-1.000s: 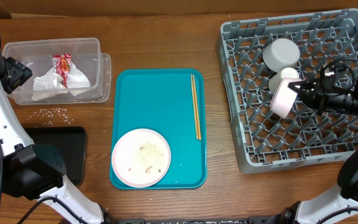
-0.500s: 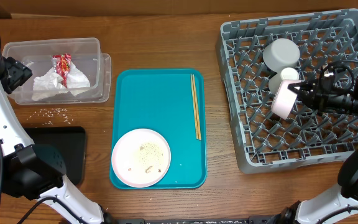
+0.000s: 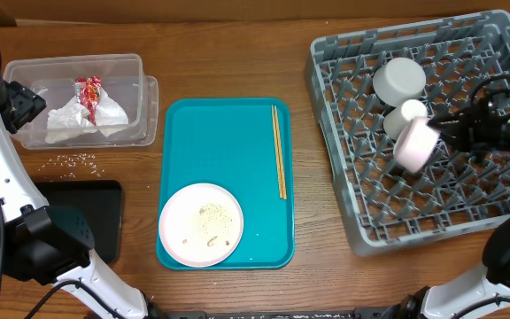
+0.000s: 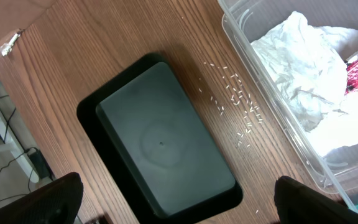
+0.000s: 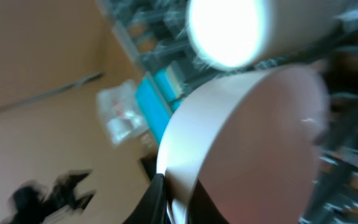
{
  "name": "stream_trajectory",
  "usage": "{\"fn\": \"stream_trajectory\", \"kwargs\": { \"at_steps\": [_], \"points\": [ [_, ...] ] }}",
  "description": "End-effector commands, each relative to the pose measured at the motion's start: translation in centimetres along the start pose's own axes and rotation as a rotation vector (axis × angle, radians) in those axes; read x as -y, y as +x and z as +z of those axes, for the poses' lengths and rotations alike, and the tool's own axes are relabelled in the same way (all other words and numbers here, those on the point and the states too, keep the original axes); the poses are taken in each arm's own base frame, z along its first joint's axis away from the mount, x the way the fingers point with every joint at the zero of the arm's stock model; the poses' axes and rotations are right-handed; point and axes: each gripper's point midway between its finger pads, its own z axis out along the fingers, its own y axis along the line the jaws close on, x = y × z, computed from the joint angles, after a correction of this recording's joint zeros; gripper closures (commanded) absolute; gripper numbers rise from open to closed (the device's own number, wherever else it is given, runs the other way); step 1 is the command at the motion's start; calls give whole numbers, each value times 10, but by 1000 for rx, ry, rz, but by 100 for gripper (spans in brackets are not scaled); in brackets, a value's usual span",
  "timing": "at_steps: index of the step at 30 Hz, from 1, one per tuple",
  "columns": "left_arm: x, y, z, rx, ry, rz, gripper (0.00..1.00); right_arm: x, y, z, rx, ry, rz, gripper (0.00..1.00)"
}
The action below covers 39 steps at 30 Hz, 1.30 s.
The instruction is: Sort waste into correct bins and load items into the dishwasher
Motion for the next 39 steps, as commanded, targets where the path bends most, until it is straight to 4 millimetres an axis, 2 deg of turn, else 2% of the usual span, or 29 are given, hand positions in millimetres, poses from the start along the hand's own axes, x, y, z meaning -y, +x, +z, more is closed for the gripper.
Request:
{"fn": "stream_trajectory", "kwargs": {
  "at_steps": [1,3,8,13,17,21,26,29,30,32,33,36,39],
  "points": [
    [2,2,4,-12,-7,16,0,73,-13,-52,190,541,170,85],
    [2,2,4,-12,-7,16,0,79,-10,-70,229,640,226,81],
    [2,2,4,-12,-7,16,0,89,-5,-90,268,760,282,70],
    [2,2,4,-12,-7,16,0,88,3,-96,250,787,294,68],
    [2,2,4,-12,-7,16,0,76,14,-93,219,791,272,69],
    [2,2,4,-12,-7,16,0,44,30,-69,173,790,124,67],
    [2,2,4,-12,-7,16,0,9,40,-26,135,778,-32,56],
    [2,2,4,-12,-6,16,0,-12,51,2,116,771,-127,41],
    [2,2,4,-12,-6,16,0,-19,55,11,105,768,-163,32],
    [2,2,4,-12,-6,16,0,-29,66,26,79,769,-226,20],
    [2,2,4,-12,-6,16,0,-33,73,34,63,772,-255,1],
    [2,2,4,-12,-6,16,0,-42,88,49,43,777,-297,0],
    [2,2,4,-12,-6,16,0,-56,89,64,70,747,-345,0]
  ]
}}
